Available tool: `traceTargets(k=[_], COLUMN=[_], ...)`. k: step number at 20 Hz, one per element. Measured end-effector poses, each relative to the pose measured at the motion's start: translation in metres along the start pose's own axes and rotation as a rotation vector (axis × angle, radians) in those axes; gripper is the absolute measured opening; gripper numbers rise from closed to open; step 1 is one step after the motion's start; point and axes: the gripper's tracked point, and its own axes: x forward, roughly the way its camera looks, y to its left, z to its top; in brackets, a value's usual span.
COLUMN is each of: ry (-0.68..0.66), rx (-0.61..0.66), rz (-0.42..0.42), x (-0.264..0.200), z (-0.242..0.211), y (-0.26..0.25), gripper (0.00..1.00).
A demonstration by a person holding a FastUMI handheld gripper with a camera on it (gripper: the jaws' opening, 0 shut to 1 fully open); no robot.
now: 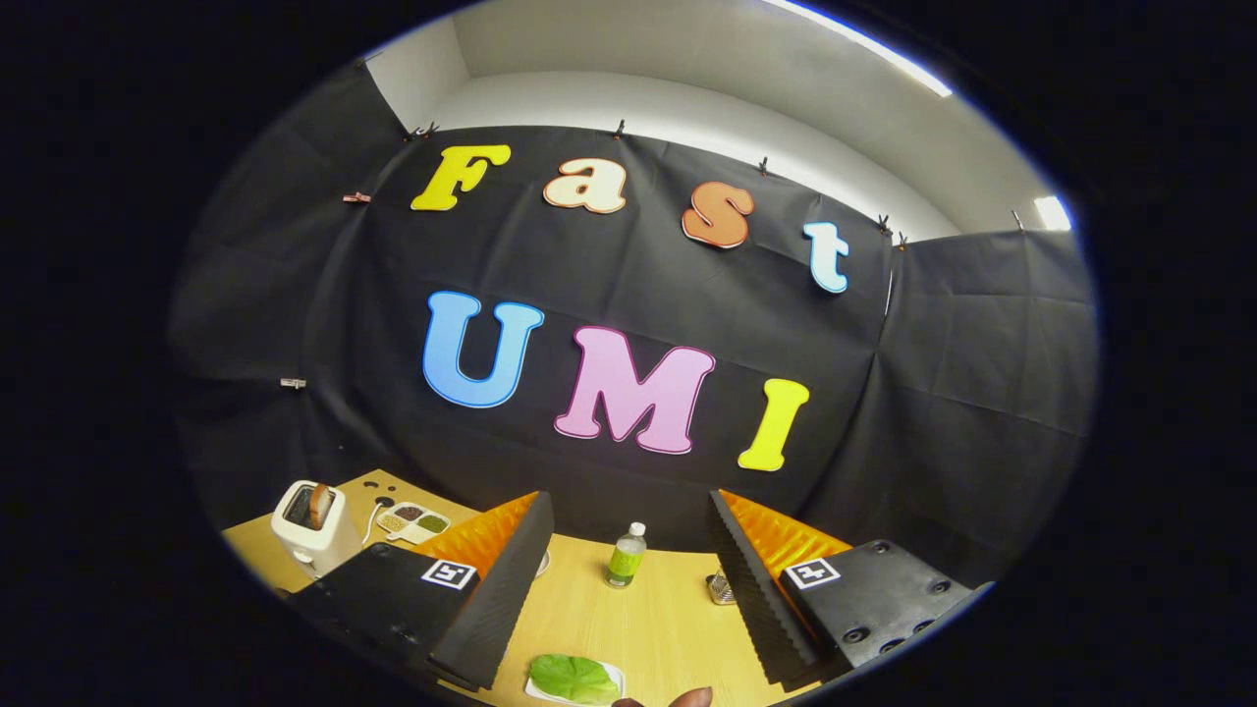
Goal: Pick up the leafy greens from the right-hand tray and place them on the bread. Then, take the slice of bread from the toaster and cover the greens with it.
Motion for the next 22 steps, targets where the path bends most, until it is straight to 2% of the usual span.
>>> traceTargets(k=[8, 13, 17, 22], ry=[0.015, 0.060, 0.154, 0.303], rx=[0.006, -0.003, -0.001, 0.016], rz=[0.015, 0.055, 0.141, 0.289], x=[0.002, 0.005, 0.011, 0.011], z=[-0.006, -0.022, -0.056, -0.131], y=[0.002, 0.006, 0.016, 0.042], gripper=[0.97, 0.97, 0.98, 0.97])
